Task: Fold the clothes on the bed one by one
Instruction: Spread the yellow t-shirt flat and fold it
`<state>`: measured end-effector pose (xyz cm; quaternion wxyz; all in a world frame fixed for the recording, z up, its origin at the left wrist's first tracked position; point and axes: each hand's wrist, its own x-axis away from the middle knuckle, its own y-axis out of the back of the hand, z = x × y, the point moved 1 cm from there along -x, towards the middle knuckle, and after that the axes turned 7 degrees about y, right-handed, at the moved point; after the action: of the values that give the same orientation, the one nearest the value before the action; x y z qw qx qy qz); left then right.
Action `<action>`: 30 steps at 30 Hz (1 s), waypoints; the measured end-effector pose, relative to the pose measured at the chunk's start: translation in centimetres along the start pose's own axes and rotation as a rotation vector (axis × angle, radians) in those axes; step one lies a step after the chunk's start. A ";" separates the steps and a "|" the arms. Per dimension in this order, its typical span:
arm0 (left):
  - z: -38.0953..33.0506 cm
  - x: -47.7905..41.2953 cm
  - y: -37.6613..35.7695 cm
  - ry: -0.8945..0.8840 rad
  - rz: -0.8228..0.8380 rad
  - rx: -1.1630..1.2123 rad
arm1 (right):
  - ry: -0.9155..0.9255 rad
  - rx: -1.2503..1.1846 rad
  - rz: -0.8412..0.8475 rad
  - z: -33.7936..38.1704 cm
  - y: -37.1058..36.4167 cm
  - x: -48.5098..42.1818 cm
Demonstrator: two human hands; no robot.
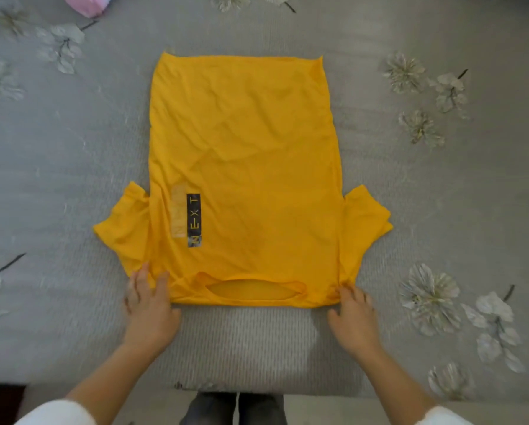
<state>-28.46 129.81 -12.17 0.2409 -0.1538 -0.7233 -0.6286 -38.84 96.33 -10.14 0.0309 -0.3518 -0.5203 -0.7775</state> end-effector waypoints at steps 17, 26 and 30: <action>-10.3 1.6 -2.2 -0.268 -0.061 -0.208 | -0.046 -0.635 -0.299 -3.4 2.3 -3.8; -22.8 -1.0 -10.3 -0.439 -0.211 0.045 | -0.301 -0.796 -0.572 -9.1 5.9 -15.4; -22.4 -1.4 -11.6 -0.449 -0.265 0.020 | -0.296 -0.617 -0.583 -8.3 4.7 -16.9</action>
<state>-29.93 106.04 -20.57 -0.0086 -0.1912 -0.7786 -0.5976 -28.53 81.92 -18.00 -0.3704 -0.2907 -0.3402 -0.8140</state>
